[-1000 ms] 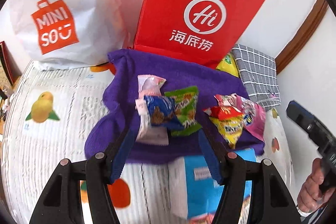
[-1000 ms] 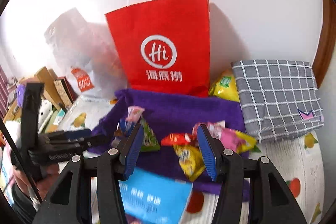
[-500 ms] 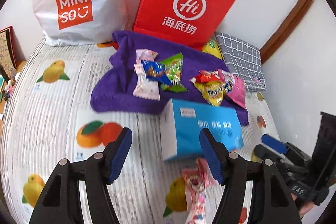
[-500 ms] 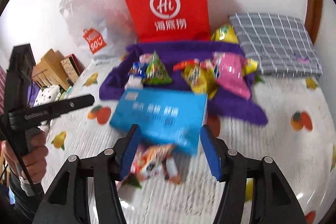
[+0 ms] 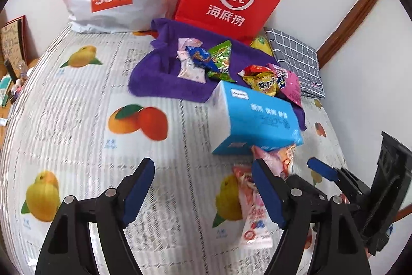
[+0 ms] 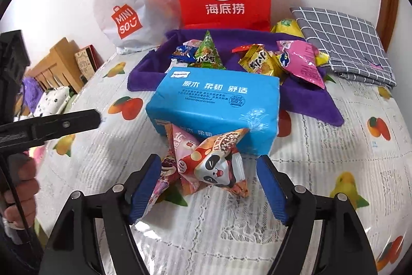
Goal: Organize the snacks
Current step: 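Grasp the panda-print snack packet beside the blue tissue pack with the right tool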
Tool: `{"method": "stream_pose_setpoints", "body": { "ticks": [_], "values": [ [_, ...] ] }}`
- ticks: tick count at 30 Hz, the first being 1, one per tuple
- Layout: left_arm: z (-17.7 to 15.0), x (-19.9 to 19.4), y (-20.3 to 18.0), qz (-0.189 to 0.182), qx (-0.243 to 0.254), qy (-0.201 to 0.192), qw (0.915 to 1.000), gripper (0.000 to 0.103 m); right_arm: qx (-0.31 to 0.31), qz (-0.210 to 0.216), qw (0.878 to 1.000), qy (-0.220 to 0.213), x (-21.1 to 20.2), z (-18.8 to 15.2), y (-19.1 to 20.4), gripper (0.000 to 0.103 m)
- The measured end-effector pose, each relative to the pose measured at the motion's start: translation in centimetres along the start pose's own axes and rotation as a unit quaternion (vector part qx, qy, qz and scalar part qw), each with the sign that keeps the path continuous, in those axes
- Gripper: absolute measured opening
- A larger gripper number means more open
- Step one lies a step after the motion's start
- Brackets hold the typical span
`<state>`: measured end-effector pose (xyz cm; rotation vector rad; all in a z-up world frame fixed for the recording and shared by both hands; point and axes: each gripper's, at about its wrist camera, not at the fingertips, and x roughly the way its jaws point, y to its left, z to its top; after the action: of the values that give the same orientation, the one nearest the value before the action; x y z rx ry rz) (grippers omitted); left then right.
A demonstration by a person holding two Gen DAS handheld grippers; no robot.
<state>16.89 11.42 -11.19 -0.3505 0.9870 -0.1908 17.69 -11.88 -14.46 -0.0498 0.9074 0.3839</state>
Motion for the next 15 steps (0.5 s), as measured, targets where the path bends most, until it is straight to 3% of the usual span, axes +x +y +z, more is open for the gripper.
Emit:
{"method": "stream_pose_setpoints", "body": {
  "ticks": [15],
  "values": [
    [-2.3,-0.6,2.8,0.001,-0.017,0.006,0.9998,0.079,-0.010,-0.043,0.998,0.036,4.8,0.0,1.3,0.076]
  ]
}}
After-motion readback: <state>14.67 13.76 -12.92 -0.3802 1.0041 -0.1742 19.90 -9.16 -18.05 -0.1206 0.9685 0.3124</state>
